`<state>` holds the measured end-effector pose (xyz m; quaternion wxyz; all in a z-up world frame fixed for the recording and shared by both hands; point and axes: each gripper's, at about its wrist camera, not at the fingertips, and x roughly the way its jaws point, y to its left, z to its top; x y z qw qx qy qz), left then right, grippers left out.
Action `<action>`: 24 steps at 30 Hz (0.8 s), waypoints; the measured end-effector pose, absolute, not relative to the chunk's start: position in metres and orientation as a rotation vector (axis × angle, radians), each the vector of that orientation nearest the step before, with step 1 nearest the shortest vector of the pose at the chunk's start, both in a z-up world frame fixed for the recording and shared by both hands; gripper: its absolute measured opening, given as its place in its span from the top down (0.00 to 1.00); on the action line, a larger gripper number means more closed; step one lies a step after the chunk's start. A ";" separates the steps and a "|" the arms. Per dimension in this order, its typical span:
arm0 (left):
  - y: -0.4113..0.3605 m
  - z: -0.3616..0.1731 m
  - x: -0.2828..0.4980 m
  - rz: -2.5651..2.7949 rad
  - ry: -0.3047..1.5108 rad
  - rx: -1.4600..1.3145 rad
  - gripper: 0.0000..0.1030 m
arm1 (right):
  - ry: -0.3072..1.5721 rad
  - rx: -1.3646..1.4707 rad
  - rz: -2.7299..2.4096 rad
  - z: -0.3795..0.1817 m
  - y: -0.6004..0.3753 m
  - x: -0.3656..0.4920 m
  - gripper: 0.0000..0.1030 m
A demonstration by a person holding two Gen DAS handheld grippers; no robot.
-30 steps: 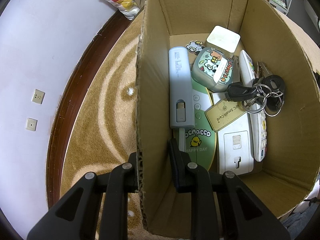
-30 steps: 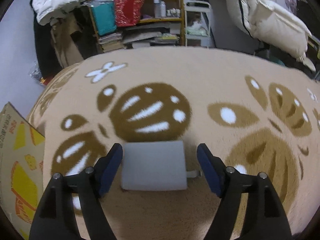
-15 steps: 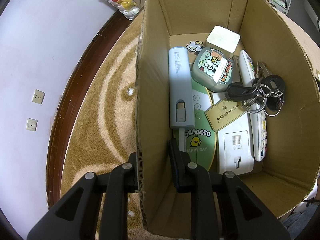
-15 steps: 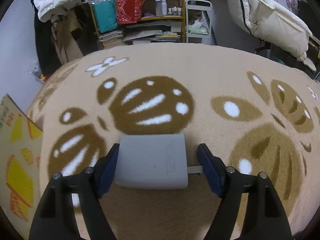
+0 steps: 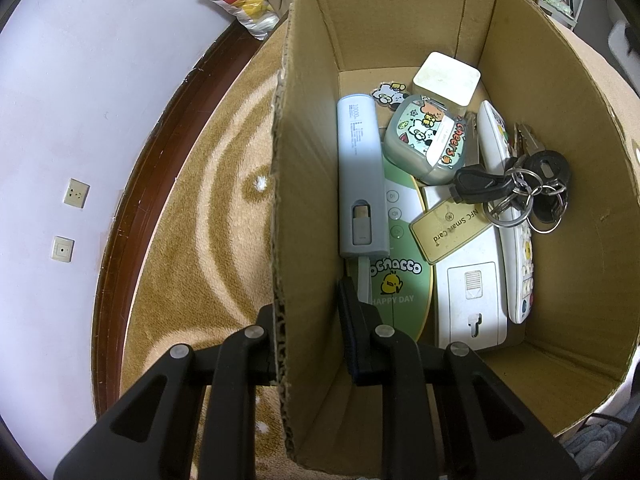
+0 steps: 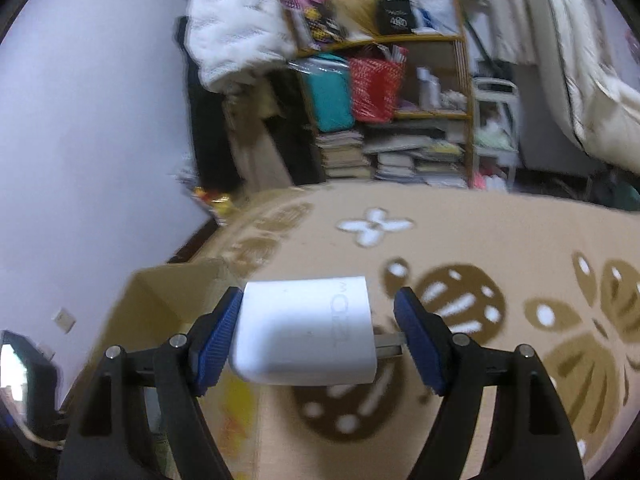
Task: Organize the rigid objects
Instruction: 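Lower the white charger brick into the box and release it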
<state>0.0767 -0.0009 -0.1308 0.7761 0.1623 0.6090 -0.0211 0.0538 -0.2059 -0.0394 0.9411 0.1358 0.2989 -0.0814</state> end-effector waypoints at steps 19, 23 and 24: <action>0.011 -0.136 0.082 -0.048 1.336 0.305 0.80 | 0.651 0.211 0.057 -0.040 -0.137 0.061 0.80; 0.012 -0.134 0.082 -0.046 1.331 0.297 0.80 | 0.657 0.215 0.056 -0.039 -0.135 0.059 0.80; 0.012 -0.134 0.082 -0.046 1.330 0.297 0.80 | 0.660 0.217 0.057 -0.040 -0.136 0.060 0.80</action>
